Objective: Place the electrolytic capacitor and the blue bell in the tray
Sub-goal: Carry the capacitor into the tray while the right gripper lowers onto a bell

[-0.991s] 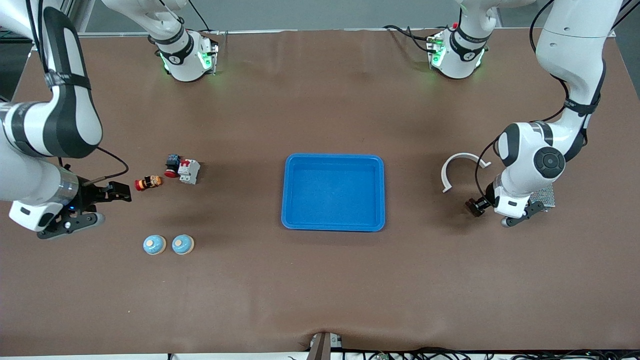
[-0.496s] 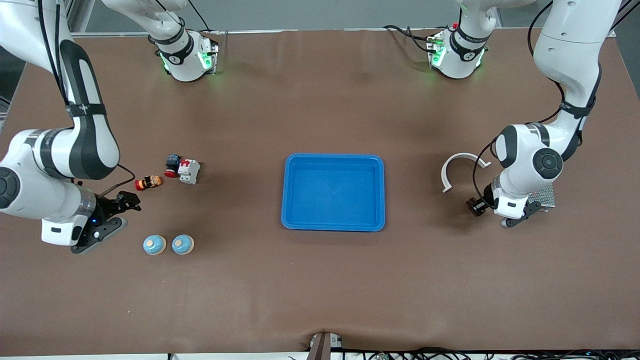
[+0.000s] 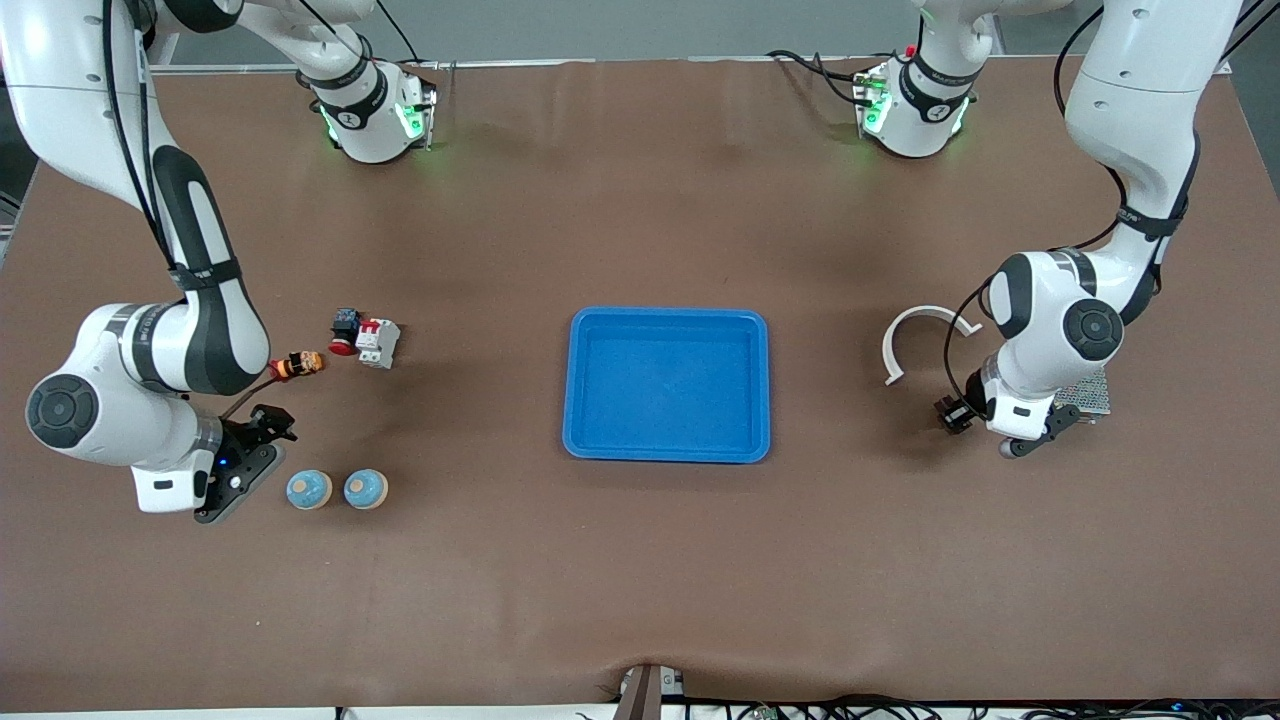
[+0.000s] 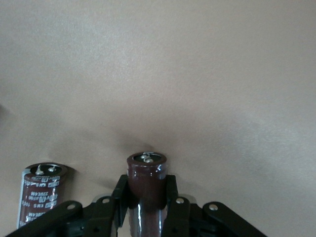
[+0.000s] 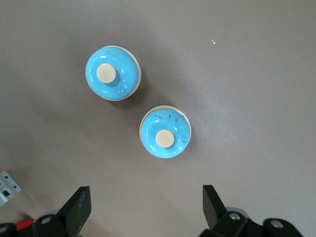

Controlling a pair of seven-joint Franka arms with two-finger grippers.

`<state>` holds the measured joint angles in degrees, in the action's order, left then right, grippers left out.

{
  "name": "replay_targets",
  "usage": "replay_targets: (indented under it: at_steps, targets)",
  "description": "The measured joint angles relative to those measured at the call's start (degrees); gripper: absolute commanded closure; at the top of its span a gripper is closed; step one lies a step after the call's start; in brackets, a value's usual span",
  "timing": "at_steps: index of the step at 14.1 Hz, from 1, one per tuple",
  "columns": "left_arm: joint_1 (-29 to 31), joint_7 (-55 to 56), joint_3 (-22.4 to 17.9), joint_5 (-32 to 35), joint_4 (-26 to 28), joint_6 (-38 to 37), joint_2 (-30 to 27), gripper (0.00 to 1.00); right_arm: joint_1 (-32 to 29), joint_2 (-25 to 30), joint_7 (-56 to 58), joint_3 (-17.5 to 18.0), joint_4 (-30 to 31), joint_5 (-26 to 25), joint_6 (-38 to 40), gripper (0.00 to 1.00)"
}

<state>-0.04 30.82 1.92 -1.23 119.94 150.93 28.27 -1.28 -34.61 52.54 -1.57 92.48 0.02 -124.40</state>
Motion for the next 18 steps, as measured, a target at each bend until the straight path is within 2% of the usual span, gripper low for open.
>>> replay_targets:
  at_steps: [4,8,11,15,18]
  targets:
    - [-0.6,0.0,0.8,0.0,-2.0,-0.9,-0.6,1.0,0.3,-1.1,3.2,0.3,0.0,0.0,-3.5,0.0]
    - [-3.1,0.1,1.3,0.0,-6.9,-8.4,-1.5,1.0,0.8,-3.1,7.0,0.4,-0.1,0.0,-7.5,0.0]
    - [-6.1,0.7,1.5,0.0,-8.5,-10.6,-1.8,1.0,0.9,-3.8,8.6,0.4,-0.1,0.0,-8.1,0.0]
    - [-10.8,6.8,1.6,0.0,-12.2,-17.2,-2.7,1.0,0.8,-4.8,10.4,0.4,-0.1,0.1,-9.5,0.0]
    - [-15.9,13.8,1.7,0.0,-14.2,-19.4,-2.9,1.0,0.7,-5.8,10.8,0.3,-0.1,0.8,-10.5,0.0]
